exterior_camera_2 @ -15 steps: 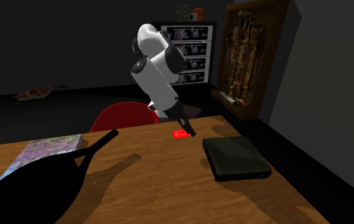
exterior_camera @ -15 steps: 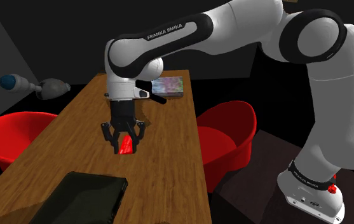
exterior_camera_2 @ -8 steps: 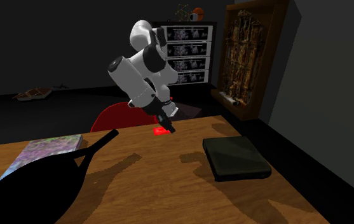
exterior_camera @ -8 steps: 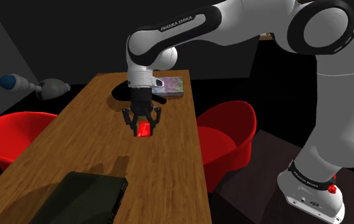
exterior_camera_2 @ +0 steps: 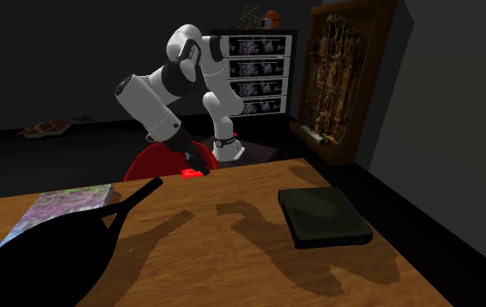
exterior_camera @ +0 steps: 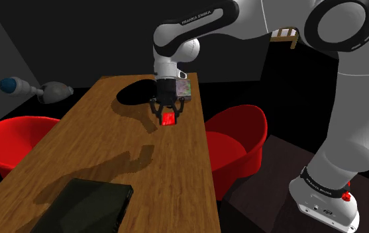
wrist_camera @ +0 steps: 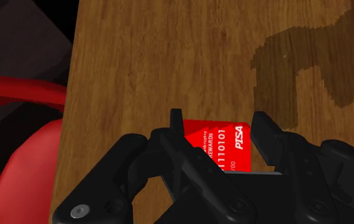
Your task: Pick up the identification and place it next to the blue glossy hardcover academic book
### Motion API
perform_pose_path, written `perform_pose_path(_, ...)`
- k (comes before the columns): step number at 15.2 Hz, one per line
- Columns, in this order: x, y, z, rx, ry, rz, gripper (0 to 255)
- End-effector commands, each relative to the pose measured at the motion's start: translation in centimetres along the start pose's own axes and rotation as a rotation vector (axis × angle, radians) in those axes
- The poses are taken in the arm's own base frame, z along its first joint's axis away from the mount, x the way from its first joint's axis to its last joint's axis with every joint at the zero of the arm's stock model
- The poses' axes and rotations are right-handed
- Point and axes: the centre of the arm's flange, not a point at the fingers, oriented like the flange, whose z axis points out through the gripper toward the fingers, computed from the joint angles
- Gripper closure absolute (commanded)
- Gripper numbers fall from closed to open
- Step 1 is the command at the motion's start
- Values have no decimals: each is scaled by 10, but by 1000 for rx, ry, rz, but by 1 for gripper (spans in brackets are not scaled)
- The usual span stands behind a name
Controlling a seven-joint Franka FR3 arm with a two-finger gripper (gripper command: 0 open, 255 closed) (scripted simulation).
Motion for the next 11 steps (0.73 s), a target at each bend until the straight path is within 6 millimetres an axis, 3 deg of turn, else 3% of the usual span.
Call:
perform_pose_path(1,19,14,-12,0,-1,-1,255)
perform_pose_path(11,111,86,-73,0,-1,-1,255)
